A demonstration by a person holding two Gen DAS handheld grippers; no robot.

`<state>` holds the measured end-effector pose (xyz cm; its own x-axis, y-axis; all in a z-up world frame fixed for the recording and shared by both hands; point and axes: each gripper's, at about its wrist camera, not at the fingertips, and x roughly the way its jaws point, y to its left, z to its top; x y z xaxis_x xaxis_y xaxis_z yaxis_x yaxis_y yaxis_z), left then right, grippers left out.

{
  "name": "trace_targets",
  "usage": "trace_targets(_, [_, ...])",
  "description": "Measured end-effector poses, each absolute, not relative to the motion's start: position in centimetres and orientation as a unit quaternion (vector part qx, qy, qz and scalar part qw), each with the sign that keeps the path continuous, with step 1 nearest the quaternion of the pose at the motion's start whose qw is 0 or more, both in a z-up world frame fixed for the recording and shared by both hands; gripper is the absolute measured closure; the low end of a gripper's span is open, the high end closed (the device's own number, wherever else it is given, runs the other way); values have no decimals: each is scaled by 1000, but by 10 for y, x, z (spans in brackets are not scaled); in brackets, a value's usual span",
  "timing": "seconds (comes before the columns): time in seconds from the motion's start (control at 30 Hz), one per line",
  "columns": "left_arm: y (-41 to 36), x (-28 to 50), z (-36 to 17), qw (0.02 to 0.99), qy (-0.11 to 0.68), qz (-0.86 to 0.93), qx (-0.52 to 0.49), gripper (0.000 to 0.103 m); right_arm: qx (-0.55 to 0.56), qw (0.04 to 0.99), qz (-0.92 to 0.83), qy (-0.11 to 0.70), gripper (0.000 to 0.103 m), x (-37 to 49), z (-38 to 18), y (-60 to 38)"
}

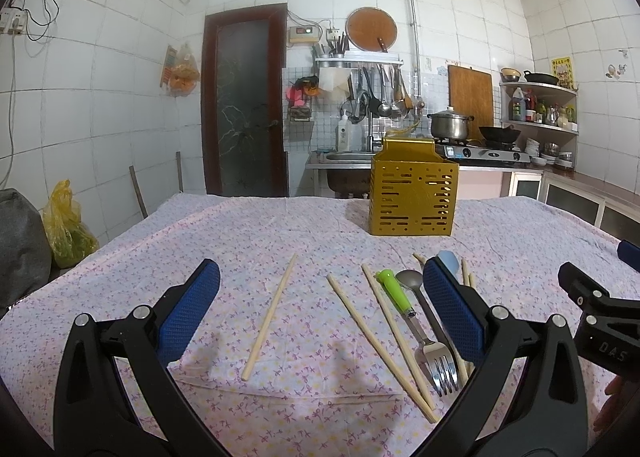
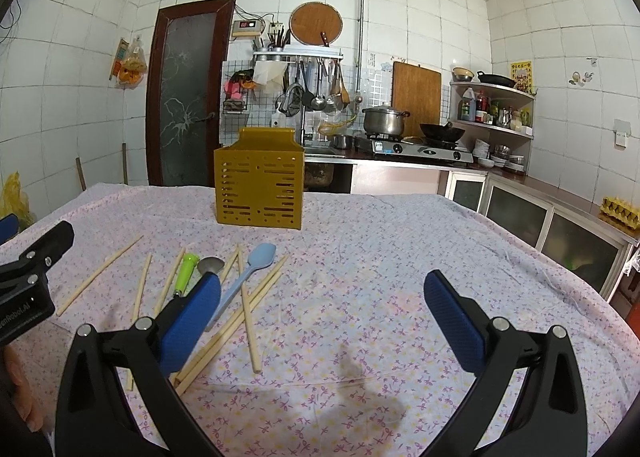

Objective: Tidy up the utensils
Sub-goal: 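Close the left tool on a wooden chopstick while the right tool grasps the light-blue spoon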

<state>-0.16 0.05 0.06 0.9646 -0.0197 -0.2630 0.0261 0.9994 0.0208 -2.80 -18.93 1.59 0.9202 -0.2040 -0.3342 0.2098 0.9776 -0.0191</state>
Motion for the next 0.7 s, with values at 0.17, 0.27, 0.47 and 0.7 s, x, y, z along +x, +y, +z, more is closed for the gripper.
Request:
trace_targets(0.17, [-3,1,-1,989,145,-12,21,5,0,977,-106,184,4,-20,16,-186])
trace_targets(0.27, [-5,5,-2,987,157,-15,28,5,4,975,-94,199,4,-11,16,-187])
trace_targets(0.47, [1,22,-1,982,187,-11,33,5,43,967,-82,236,4,21,20,-193])
trace_targets(0.7, [23,70,8,972,234,-1,27,5,40,955,-92,278,4,72,19,-191])
